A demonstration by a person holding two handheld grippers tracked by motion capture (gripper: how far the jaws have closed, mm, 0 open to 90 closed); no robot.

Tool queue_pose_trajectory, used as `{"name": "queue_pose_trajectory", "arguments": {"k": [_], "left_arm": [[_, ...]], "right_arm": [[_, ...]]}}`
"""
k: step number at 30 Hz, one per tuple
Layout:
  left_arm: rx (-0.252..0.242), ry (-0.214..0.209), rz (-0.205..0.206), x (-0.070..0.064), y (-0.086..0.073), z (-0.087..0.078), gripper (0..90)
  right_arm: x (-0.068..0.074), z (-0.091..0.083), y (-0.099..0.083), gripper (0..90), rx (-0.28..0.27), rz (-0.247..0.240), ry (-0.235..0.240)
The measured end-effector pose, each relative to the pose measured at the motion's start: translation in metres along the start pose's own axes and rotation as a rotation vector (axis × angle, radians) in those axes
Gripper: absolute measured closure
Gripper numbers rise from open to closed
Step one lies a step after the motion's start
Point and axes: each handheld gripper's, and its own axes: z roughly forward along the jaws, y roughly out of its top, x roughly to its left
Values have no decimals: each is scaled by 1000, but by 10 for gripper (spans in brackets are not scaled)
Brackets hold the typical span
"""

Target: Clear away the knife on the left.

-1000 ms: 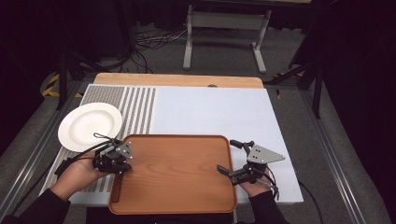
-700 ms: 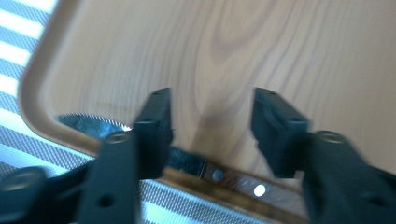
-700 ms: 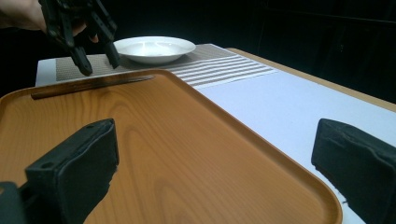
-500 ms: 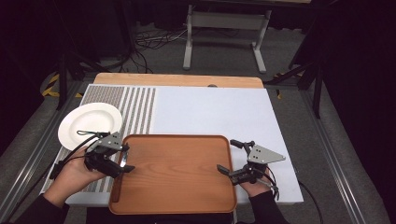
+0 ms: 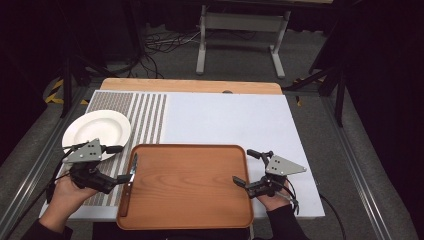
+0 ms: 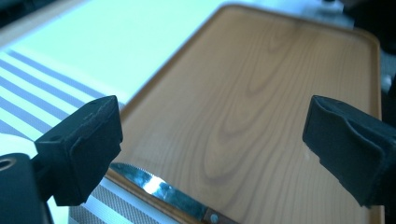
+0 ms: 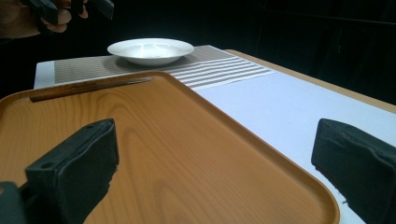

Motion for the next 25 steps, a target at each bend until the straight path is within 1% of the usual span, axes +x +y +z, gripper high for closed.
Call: {"name": "queue_pose_trajectory", "arguments": {"k": [1,2,3,4,5,7,8,14,15,16,18,20,21,22,24,25], "left_arm": [[0,0,0,0,0,0,45],[-38,2,-3,0,-4,-3,41],[-76,16,-5,-1,-10,-7,35],[-99,29,-9,-2,-14,-9,27],[-99,29,-9,-2,-14,-9,22],[-157,51,-33,-3,-25,-13,15],[-170,67,-33,-4,-29,-15,14],[-213,105,-66,-3,-54,-22,6],[-217,105,-84,-4,-57,-23,6],[-228,113,-88,-2,-62,-24,5],[-245,125,-114,-1,-72,-24,3],[-251,119,-161,1,-82,-22,4],[-250,116,-175,2,-84,-21,3],[-249,114,-176,2,-86,-20,3],[-241,130,-147,1,-85,-20,3],[-239,134,-146,0,-85,-20,3]], "right_arm": [[0,0,0,15,0,0,0],[0,0,0,15,0,1,-2],[0,0,0,15,-1,2,-1],[0,0,0,15,-1,3,-1],[0,0,0,14,-3,4,0],[0,-1,0,15,-3,4,-4],[0,-1,0,14,-4,4,-5],[-1,-2,0,14,-6,4,-6],[-1,-2,0,14,-6,4,-8],[-1,-2,0,14,-6,6,-10],[-1,-2,-1,14,-4,7,-11],[-1,-2,-1,14,-6,8,-9],[-1,-2,-1,15,-6,8,-8],[-1,-2,-1,15,-4,6,-8],[-1,-2,-1,14,-4,7,-8],[-1,-2,-1,14,-2,6,-8]]}}
